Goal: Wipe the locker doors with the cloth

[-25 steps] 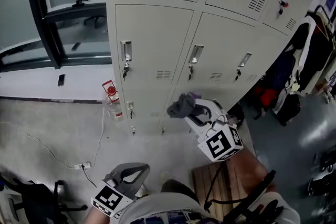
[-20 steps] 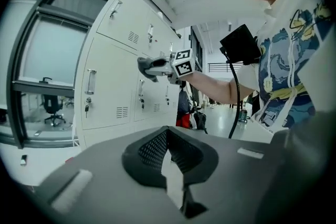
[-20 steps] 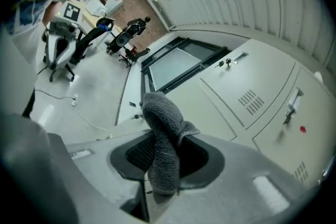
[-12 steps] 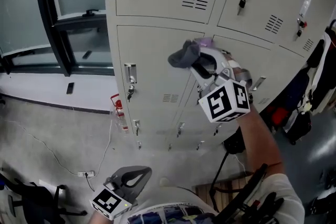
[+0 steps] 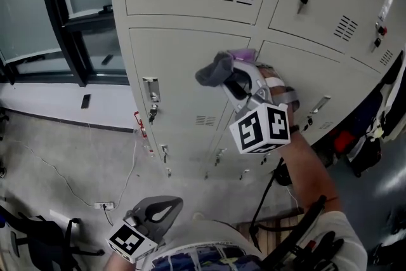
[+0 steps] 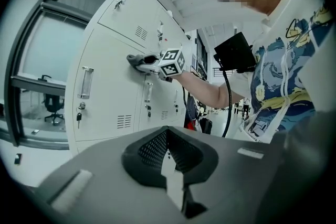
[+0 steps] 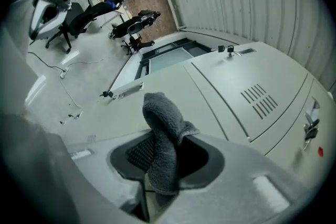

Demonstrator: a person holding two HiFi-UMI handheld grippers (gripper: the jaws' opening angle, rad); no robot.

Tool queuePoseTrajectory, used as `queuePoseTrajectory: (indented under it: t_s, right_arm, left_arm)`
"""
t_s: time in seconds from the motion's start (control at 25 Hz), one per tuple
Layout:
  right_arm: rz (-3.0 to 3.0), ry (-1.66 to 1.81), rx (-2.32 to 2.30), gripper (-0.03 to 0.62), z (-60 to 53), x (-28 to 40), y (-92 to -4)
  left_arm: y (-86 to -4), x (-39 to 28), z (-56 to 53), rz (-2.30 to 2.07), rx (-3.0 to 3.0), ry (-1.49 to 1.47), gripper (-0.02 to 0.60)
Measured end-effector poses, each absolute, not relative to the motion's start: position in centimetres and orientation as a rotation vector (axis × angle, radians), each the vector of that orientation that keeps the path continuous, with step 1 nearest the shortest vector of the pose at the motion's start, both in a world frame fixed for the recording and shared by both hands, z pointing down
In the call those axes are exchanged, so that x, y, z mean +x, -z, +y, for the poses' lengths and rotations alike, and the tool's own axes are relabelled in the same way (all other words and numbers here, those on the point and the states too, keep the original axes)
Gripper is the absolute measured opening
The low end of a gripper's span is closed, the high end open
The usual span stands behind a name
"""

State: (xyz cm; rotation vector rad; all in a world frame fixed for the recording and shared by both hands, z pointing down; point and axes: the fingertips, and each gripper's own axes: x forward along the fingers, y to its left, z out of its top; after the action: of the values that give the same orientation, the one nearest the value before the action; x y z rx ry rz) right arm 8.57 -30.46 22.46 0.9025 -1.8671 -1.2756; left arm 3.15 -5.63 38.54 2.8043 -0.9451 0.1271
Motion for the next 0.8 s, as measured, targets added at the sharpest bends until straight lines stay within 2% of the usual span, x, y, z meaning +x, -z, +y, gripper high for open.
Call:
queuePoseTrajectory:
  t_s: [0.8]
  right_arm:
    - [-1.96, 0.803, 0.743, 0.115, -31.0, 7.9, -44.7]
  left_arm:
    - [-39.9, 1.4, -5.1, -0.968, 2.705, -0.152, 0.002]
